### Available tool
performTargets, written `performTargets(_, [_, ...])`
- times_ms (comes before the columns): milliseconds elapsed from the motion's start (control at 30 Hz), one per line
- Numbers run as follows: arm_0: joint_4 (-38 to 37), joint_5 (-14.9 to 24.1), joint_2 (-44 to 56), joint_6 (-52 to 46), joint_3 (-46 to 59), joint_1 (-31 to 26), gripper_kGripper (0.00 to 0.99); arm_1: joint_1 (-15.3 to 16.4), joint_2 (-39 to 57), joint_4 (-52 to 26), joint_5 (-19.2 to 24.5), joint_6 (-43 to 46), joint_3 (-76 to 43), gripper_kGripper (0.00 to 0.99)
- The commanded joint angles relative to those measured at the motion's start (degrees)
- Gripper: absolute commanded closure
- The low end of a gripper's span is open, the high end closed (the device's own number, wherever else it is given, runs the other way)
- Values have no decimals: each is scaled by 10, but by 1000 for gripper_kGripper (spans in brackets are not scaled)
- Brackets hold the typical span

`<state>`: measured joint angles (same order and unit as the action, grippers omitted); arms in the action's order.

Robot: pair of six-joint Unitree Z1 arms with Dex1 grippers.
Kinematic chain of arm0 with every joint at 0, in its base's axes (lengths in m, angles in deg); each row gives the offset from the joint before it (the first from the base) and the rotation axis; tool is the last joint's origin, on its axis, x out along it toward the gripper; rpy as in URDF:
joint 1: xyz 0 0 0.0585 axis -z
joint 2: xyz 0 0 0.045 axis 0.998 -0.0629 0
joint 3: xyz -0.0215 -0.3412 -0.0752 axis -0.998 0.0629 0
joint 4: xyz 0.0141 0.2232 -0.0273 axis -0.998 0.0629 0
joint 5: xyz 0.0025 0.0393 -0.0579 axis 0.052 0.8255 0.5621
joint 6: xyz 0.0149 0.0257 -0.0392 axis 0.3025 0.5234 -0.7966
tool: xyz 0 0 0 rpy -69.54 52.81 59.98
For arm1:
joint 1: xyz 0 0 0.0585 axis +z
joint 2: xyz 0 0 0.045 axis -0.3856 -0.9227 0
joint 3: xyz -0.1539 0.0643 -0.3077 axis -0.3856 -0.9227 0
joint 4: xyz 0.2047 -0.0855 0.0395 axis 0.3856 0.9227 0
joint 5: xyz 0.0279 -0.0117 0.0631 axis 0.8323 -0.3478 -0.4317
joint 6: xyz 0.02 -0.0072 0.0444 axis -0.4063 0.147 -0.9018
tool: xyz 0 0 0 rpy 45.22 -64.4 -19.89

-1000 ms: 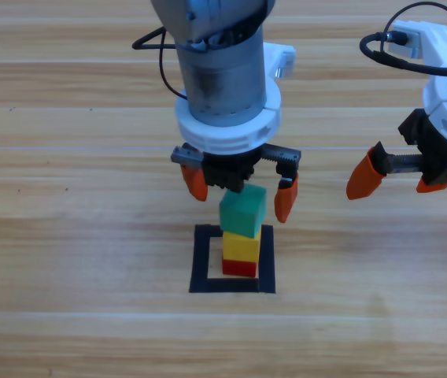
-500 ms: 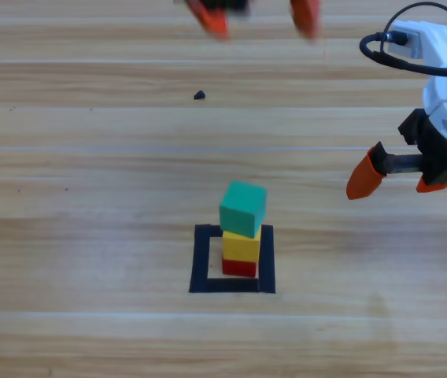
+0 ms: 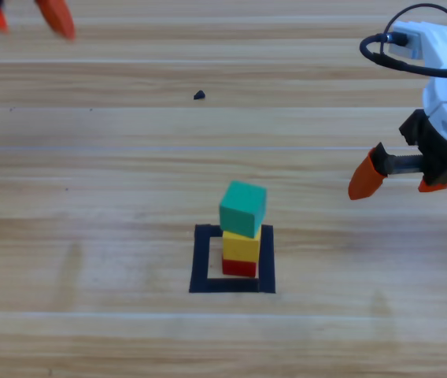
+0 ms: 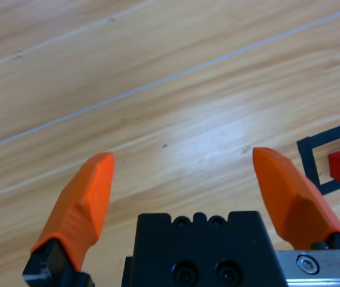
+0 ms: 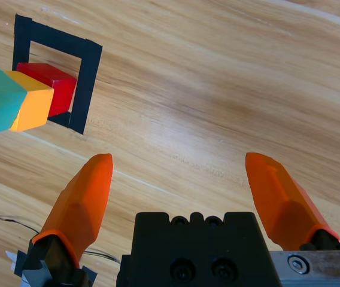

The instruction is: Stack the blocks in the rectangular block: red at the bottom, yellow in the middle, green on top

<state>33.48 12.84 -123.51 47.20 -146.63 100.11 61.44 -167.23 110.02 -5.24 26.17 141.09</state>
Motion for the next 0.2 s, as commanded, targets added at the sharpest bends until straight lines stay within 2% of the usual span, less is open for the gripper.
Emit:
performTargets(33, [-224,-23,156,-9,340,77,0,-16,-24,-5,11,7,-7,13])
performTargets(100, [-228,-5,149,-26,341,121,0,-16,-25,-5,11,6,-6,13])
performTargets(200, [-228,8,146,-40,339,157,0,-16,-26,-5,10,6,-6,13])
